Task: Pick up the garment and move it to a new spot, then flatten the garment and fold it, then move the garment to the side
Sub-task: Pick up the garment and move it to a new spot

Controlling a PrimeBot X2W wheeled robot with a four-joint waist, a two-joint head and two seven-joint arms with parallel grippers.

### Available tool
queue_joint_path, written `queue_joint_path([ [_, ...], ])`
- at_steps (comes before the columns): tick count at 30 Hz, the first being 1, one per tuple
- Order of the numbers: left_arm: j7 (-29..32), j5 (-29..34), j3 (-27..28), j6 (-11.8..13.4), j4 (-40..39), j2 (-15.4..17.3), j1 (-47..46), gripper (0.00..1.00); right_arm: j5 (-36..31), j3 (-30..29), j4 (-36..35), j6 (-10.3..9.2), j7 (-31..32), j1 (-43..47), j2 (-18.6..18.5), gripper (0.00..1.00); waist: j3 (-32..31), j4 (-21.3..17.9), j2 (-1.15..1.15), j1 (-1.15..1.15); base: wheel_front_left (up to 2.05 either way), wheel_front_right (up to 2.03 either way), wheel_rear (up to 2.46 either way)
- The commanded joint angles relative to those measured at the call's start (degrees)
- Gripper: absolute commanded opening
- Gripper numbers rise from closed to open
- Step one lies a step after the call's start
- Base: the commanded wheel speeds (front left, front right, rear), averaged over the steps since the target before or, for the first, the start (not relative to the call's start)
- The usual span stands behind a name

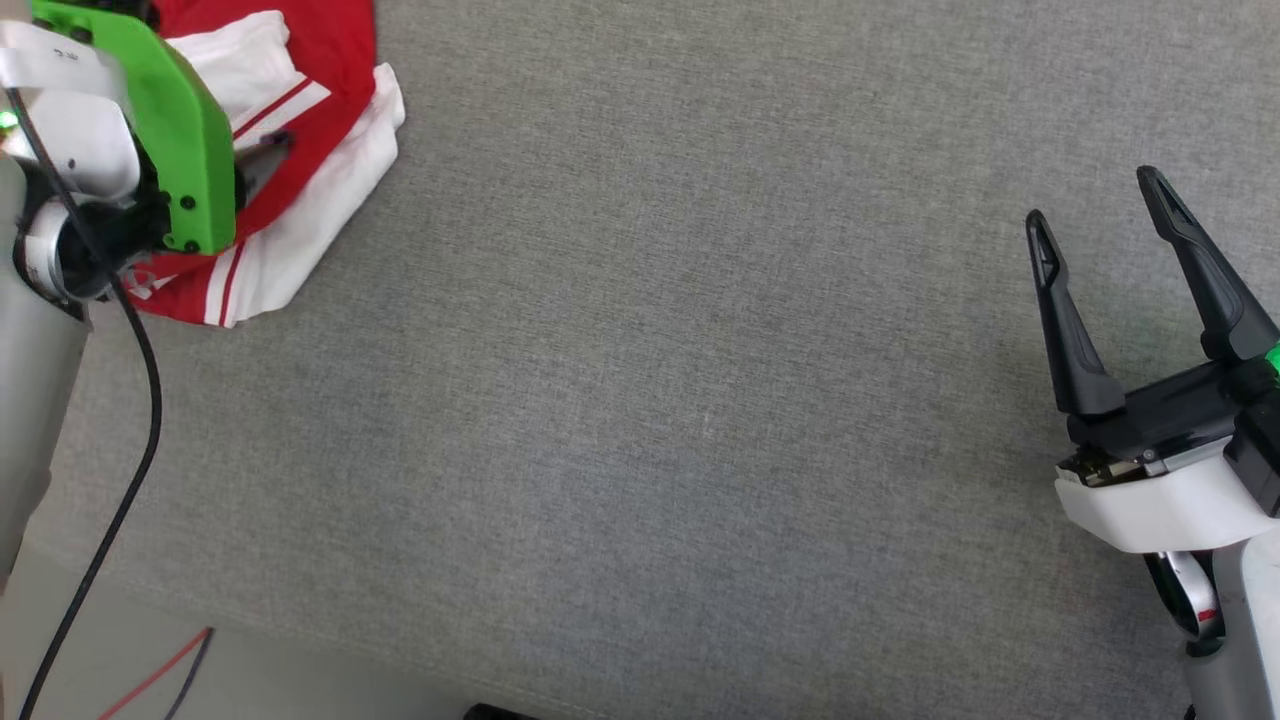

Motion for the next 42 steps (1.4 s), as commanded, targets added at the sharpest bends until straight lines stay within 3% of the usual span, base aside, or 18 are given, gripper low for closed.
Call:
queue_joint_path([
  [1,0.3,-0.3,-1.0,-0.1,1.4,0.4,0.1,1.0,0.1,0.1,-0.3,-0.05,-0.3,-1.3,-0.3,1.0,1.5,-1.3,0.0,-0.01,0.0,0.0,0.0],
  [9,-0.8,-3.2,-7.3,-0.2,12.4,-2.1,3.2,1.0,0.1,0.2,0.5,-0.05,-0.3,-1.7,-0.2,1.0,1.9,-2.0,0.0,-0.01,0.0,0.0,0.0],
  [10,-1.3,-3.5,-7.9,-0.2,12.8,-2.1,3.2,0.0,0.1,0.2,0.7,-0.05,-0.3,-1.4,-0.2,1.0,1.6,-1.9,0.0,-0.01,0.0,0.0,0.0],
  [20,-15.6,-1.8,-12.4,-0.2,7.2,2.4,-1.7,0.0,1.2,-0.4,2.1,-0.05,-0.3,0.6,2.5,1.0,-6.8,-1.1,0.0,-0.01,0.0,0.0,0.0],
  [29,-17.9,0.9,-20.6,-0.2,-7.2,5.4,-5.3,0.0,1.8,-2.0,2.8,-0.05,-0.3,3.2,6.7,1.0,-14.6,-3.4,0.0,-0.01,0.0,0.0,0.0],
  [35,-17.1,2.7,-25.5,-0.2,-16.5,3.0,-7.1,0.0,1.8,-3.4,2.6,-0.05,-0.3,4.1,8.5,1.0,-16.3,-7.0,0.0,-0.01,0.0,0.0,0.0],
  [42,-17.5,3.8,-32.2,-0.2,-21.7,-4.0,-8.9,0.0,1.8,-5.3,2.1,-0.05,-0.3,3.8,9.8,1.0,-16.1,-12.6,0.0,-0.01,0.0,0.0,0.0],
])
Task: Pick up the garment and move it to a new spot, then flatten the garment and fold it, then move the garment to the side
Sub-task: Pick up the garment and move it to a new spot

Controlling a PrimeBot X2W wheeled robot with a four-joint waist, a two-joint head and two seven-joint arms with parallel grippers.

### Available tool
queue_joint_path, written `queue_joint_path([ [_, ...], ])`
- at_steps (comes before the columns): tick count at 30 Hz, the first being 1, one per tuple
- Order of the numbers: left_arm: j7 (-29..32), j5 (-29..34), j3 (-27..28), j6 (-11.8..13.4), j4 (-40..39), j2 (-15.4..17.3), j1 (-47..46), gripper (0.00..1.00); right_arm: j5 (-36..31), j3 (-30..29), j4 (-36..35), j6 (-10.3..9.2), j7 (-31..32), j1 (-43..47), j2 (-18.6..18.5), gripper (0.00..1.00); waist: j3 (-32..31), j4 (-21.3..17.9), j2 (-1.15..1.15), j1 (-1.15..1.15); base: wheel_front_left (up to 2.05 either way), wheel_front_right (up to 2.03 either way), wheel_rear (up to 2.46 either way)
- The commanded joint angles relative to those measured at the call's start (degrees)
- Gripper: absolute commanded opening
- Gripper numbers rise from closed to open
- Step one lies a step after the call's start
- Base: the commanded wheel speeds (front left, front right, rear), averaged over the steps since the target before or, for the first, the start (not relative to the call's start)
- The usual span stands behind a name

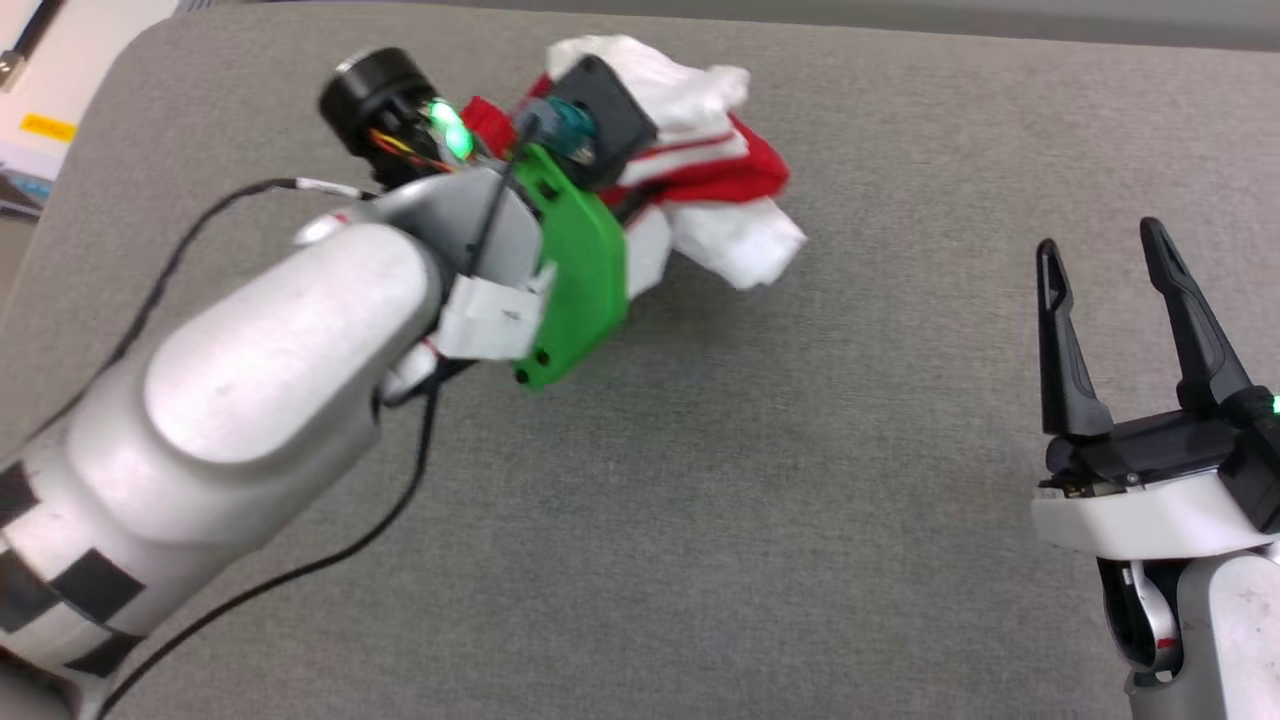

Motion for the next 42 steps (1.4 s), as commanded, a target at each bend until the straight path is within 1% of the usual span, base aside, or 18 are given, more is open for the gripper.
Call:
queue_joint_path([
  [1,-0.5,0.1,-1.3,-0.1,-0.4,-1.5,-1.3,0.0,0.2,-0.4,-0.4,-0.05,-0.3,0.1,0.2,1.0,-0.1,-4.1,0.0,0.0,0.0,0.0,0.0],
  [6,-2.3,-0.4,-7.7,-0.1,1.9,-7.1,-1.2,0.0,-0.1,-2.2,-1.1,-0.05,-0.3,-0.2,0.8,1.0,1.8,-6.9,0.0,0.0,0.0,0.0,0.0],
  [9,-3.4,0.5,-11.2,-0.1,5.6,-10.6,0.6,0.0,-0.1,-2.9,-1.4,-0.05,-0.3,-0.7,1.1,1.0,3.4,-8.2,0.0,0.0,0.0,0.0,0.0],
  [11,-3.5,0.7,-12.1,-0.1,7.6,-12.6,2.9,0.0,-0.1,-3.0,-1.5,-0.05,-0.3,-0.9,1.3,1.0,4.3,-8.6,0.0,0.0,0.0,0.0,0.0],
  [13,-2.7,2.6,-12.4,-0.1,9.0,-14.1,5.7,0.0,-0.1,-2.8,-1.4,-0.05,-0.3,-1.1,1.4,1.0,5.2,-8.9,0.0,0.0,0.0,0.0,0.0],
  [17,0.3,5.9,-12.5,-0.1,9.1,-16.8,13.6,0.0,-0.1,-2.7,-0.8,-0.05,-0.3,-1.1,1.5,1.0,5.9,-9.1,0.0,0.0,0.0,0.0,0.0],
  [19,-0.8,5.7,-12.5,-0.1,10.7,-18.1,16.5,0.0,-0.3,-2.8,-0.1,-0.05,-0.3,-1.0,1.5,1.0,5.5,-8.4,0.0,0.0,0.0,0.0,0.0],
  [20,-2.4,5.6,-12.5,-0.1,11.4,-18.3,16.3,0.25,-0.3,-2.9,0.0,-0.05,-0.3,-0.9,1.5,1.0,5.1,-8.1,0.0,0.0,0.0,0.0,0.0],
  [21,-5.1,5.1,-12.5,-0.1,12.6,-18.5,15.7,1.0,-0.4,-2.9,0.2,-0.05,-0.3,-0.7,1.5,1.0,4.6,-7.7,0.0,0.0,0.0,0.0,0.0],
  [22,-6.7,4.8,-12.5,-0.1,13.4,-18.8,15.4,1.0,-0.4,-2.9,0.3,-0.05,-0.3,-0.5,1.5,1.0,4.1,-7.5,0.0,0.0,0.0,0.0,0.0],
  [25,-14.6,5.0,-11.2,-0.1,16.1,-20.0,14.5,1.0,-0.4,-2.6,0.9,-0.05,-0.3,0.8,1.5,1.0,1.3,-6.2,0.0,0.0,0.0,0.0,0.0],
  [26,-16.1,5.1,-10.7,0.1,16.4,-20.3,14.5,1.0,-0.4,-2.5,1.1,-0.05,-0.3,1.1,1.5,1.0,0.6,-5.9,0.0,0.0,0.0,0.0,0.0],
  [27,-19.0,5.5,-9.7,0.8,16.6,-20.6,14.5,1.0,-0.4,-2.5,1.2,-0.05,-0.3,1.7,1.4,1.0,-0.5,-5.3,0.0,0.0,0.0,0.0,0.0],
  [30,-24.0,6.0,-7.7,2.9,15.8,-20.7,15.1,1.0,-0.4,-2.8,1.5,-0.05,-0.3,3.0,1.4,1.0,-2.9,-4.0,0.0,0.0,0.0,0.0,0.0],
  [32,-27.0,6.1,-6.0,4.8,14.5,-20.3,15.7,1.0,-0.4,-2.9,1.6,-0.05,-0.3,3.7,1.4,1.0,-4.3,-3.1,0.0,0.0,0.0,0.0,0.0],
  [36,-32.7,6.5,-2.0,9.7,11.5,-18.1,17.3,1.0,-0.5,-2.8,1.7,-0.05,-0.3,4.7,1.3,1.0,-6.7,-1.9,0.0,0.0,0.0,0.0,0.0],
  [38,-35.8,6.7,0.5,12.8,10.2,-16.5,18.7,1.0,-0.6,-2.7,1.9,-0.05,-0.3,5.2,1.4,1.0,-7.7,-1.3,0.0,0.0,0.0,0.0,0.0],
  [42,-39.1,6.5,6.2,19.2,9.0,-13.2,22.3,1.0,-0.5,-2.4,2.1,-0.05,-0.3,6.1,1.3,1.0,-9.1,-0.7,0.0,0.0,0.0,0.0,0.0],
])
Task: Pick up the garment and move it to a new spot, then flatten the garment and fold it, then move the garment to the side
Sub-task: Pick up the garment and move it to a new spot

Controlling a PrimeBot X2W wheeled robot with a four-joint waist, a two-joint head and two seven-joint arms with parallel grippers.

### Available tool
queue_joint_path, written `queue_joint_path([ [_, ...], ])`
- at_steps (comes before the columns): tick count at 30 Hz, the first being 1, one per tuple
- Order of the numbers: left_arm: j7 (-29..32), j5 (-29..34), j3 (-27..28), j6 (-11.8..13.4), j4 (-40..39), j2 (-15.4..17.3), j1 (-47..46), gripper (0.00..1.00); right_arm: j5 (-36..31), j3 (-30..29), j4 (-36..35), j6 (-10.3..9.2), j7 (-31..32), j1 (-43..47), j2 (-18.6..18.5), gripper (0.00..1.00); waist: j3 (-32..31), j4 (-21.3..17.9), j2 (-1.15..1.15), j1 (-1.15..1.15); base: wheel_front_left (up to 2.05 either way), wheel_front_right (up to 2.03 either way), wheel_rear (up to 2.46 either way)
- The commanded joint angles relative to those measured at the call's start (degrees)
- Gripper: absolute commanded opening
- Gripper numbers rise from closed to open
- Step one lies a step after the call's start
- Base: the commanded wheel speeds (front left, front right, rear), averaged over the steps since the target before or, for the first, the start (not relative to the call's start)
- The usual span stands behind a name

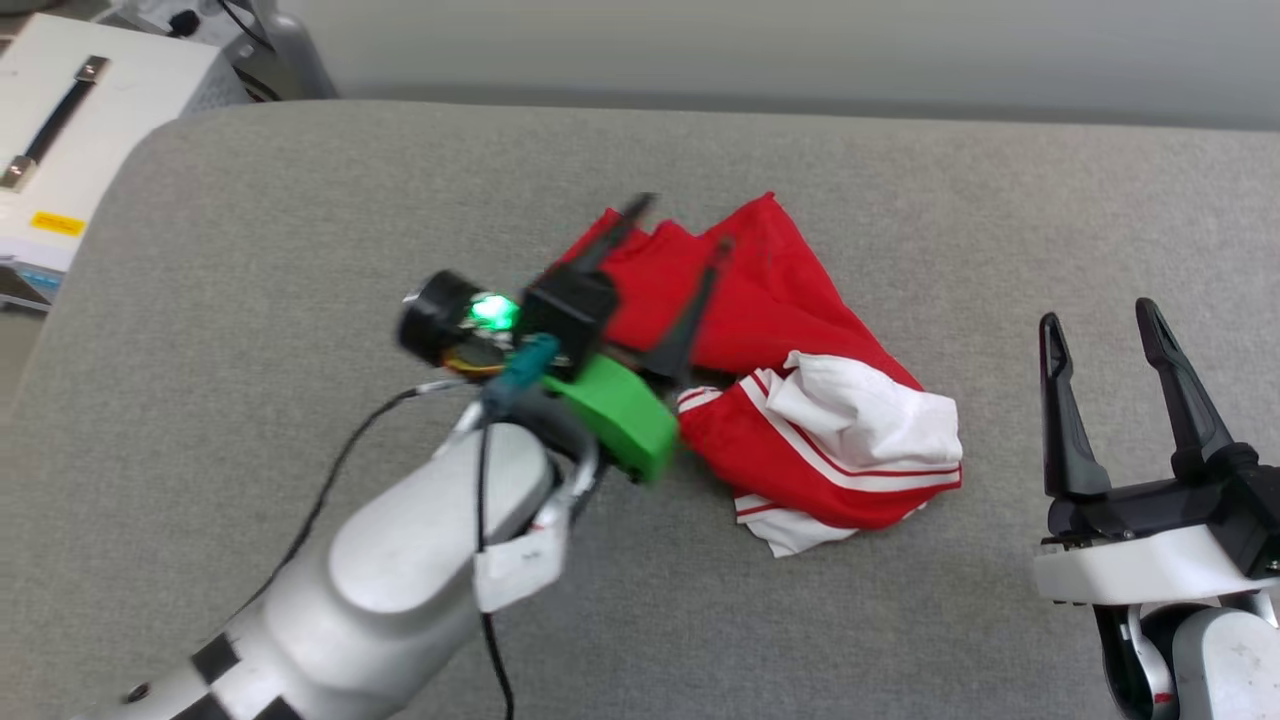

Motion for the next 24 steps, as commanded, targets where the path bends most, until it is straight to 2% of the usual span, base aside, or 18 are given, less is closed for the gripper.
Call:
queue_joint_path([
  [1,-0.7,0.4,1.9,1.8,-0.2,1.3,2.4,1.0,-0.3,0.0,0.2,-0.05,-0.3,0.9,-0.1,1.0,-2.1,1.9,0.0,0.0,0.0,0.0,0.0],
  [7,-1.5,2.1,12.3,7.7,-3.4,5.5,9.3,1.0,0.3,-0.7,0.5,-0.05,-0.3,2.0,0.1,1.0,-3.1,2.4,0.0,0.0,0.0,0.0,0.0],
  [8,-1.5,3.0,15.0,8.7,-4.7,5.9,11.0,1.0,0.5,-0.8,0.6,-0.05,-0.3,2.1,0.2,1.0,-3.3,2.3,0.0,0.0,0.0,0.0,0.0],
  [9,-1.5,4.7,21.2,9.7,-7.4,6.5,16.2,1.0,0.8,-0.9,1.0,-0.05,-0.3,2.4,0.3,1.0,-3.5,2.0,0.0,0.0,0.0,0.0,0.0],
  [15,-1.5,9.6,31.0,7.9,-10.9,5.0,27.7,1.0,2.1,-0.8,2.5,-0.05,-0.3,3.3,0.6,1.0,-4.1,0.9,0.0,0.0,0.0,0.0,0.0],
  [24,-1.5,17.2,39.3,0.9,-11.0,-1.8,38.2,1.0,3.6,0.4,5.3,-0.05,-0.3,5.2,0.4,1.0,-5.2,-0.2,0.0,0.0,0.0,0.0,0.0],
])
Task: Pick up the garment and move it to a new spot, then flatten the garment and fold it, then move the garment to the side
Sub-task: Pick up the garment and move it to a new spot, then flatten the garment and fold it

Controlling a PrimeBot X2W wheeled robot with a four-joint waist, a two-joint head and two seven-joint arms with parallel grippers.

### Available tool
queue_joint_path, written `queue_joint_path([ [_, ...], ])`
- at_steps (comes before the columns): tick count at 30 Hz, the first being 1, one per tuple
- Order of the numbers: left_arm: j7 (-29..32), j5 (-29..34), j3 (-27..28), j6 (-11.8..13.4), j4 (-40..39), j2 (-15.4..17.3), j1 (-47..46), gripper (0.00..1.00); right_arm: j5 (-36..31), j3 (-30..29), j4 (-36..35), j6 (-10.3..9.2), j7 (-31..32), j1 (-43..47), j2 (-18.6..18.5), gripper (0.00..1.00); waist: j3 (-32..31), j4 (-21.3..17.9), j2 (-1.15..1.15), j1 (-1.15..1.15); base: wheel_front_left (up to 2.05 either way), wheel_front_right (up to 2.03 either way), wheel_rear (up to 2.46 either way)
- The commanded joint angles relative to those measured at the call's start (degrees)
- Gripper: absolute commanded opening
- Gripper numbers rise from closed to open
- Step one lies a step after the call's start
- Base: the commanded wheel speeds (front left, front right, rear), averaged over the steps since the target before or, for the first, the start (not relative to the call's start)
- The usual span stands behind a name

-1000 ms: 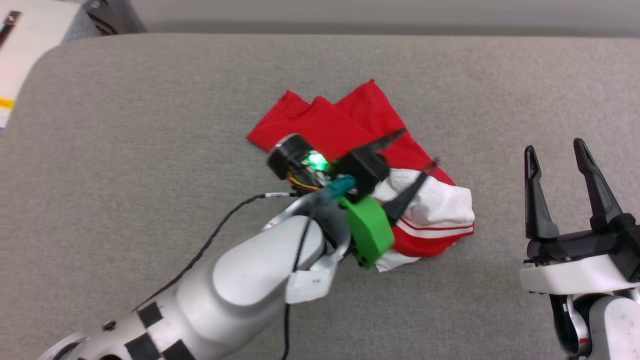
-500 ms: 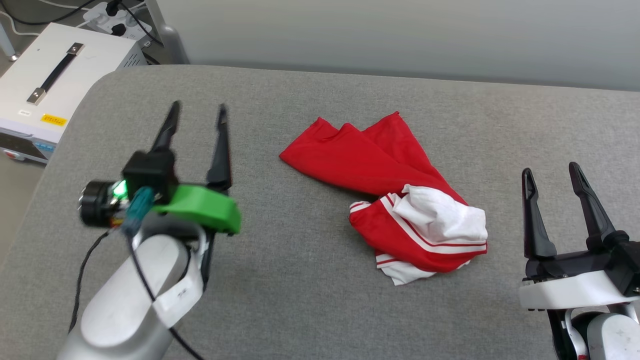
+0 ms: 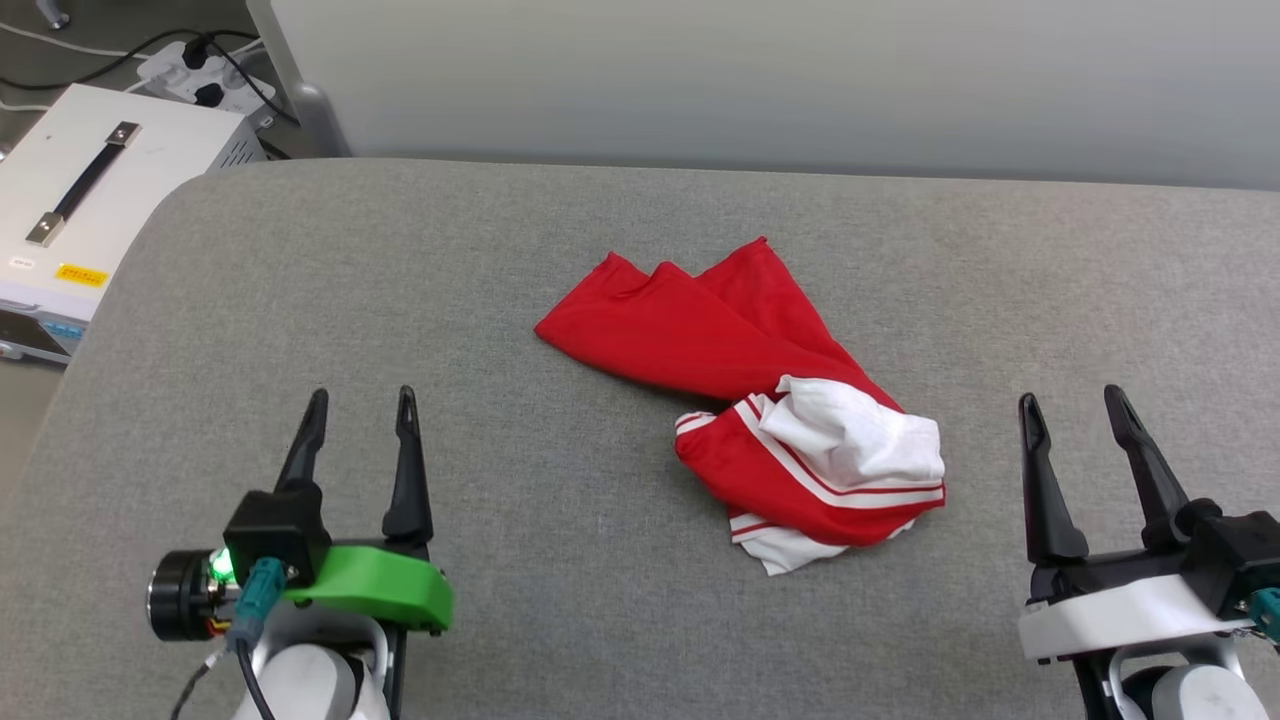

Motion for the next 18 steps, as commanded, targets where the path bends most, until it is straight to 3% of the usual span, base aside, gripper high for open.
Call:
queue_joint_path([
  [1,-0.3,1.1,0.9,-1.2,0.4,-1.1,1.4,1.0,0.4,0.2,0.4,-0.05,-0.3,1.0,-0.1,1.0,-0.3,-0.1,0.0,0.0,0.0,0.0,0.0],
  [9,-0.3,6.4,4.5,-6.3,2.6,-5.6,4.0,1.0,0.9,0.9,2.6,-0.05,-0.3,3.2,0.0,1.0,-1.3,-0.2,0.0,0.0,0.0,0.0,0.0],
  [18,-0.3,9.5,8.4,-9.5,4.3,-9.0,5.8,1.0,1.1,1.3,3.8,-0.05,-0.3,4.2,0.1,1.0,-1.7,-0.1,0.0,0.0,0.0,0.0,0.0],
])
